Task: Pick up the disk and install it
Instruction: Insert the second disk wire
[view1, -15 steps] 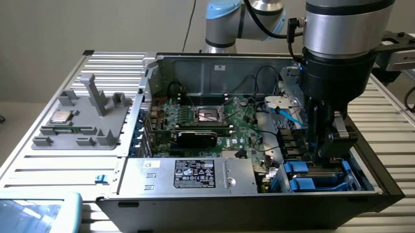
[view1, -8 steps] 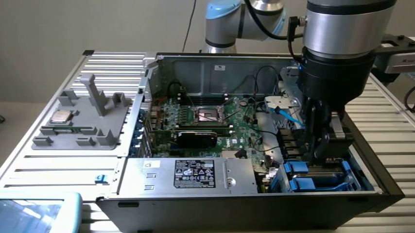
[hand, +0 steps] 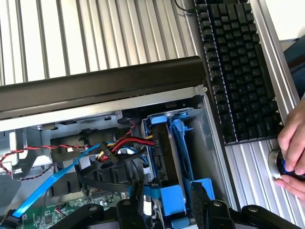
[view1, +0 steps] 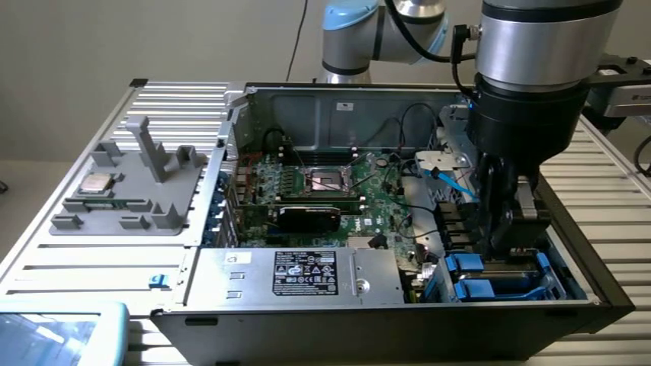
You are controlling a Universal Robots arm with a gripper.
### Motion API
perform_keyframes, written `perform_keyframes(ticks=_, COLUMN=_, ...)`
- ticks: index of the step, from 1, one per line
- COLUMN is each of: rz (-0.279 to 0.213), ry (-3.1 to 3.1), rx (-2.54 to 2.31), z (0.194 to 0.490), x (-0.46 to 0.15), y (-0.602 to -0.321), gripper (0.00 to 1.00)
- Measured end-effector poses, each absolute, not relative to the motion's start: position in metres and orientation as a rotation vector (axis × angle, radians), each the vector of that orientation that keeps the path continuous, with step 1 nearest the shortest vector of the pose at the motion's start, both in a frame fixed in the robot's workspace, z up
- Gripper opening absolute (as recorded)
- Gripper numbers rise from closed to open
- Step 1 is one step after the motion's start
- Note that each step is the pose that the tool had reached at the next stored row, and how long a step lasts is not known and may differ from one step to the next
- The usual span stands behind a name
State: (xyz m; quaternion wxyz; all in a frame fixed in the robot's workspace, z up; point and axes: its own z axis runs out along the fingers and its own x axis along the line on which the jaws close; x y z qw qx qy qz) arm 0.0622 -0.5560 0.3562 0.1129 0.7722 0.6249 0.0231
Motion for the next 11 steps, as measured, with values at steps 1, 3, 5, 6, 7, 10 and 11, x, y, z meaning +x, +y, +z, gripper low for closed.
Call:
perform_keyframes(ticks=1, rz=0.068, ry=1.834, rx=2.266, z=0.3562, x=0.0622, y=-0.5560, gripper=0.49)
perform_keyframes(ticks=3, rz=0.068, ry=1.834, rx=2.265, z=0.3562, x=0.0627, y=-0.5560, gripper=0.42)
perform_keyframes(ticks=5, rz=0.068, ry=1.834, rx=2.266, z=0.3562, x=0.0632, y=-0.5560, gripper=0.42)
perform_keyframes(ticks=6, rz=0.069, ry=1.834, rx=2.266, z=0.3563, x=0.0638, y=-0.5560, gripper=0.42)
perform_keyframes(ticks=7, rz=0.069, ry=1.835, rx=2.265, z=0.3563, x=0.0644, y=-0.5560, gripper=0.42)
perform_keyframes(ticks=10, rz=0.072, ry=1.840, rx=2.264, z=0.3562, x=0.0664, y=-0.5560, gripper=0.42)
perform_keyframes(ticks=11, rz=0.073, ry=1.842, rx=2.263, z=0.3562, x=0.0670, y=-0.5560, gripper=0.42)
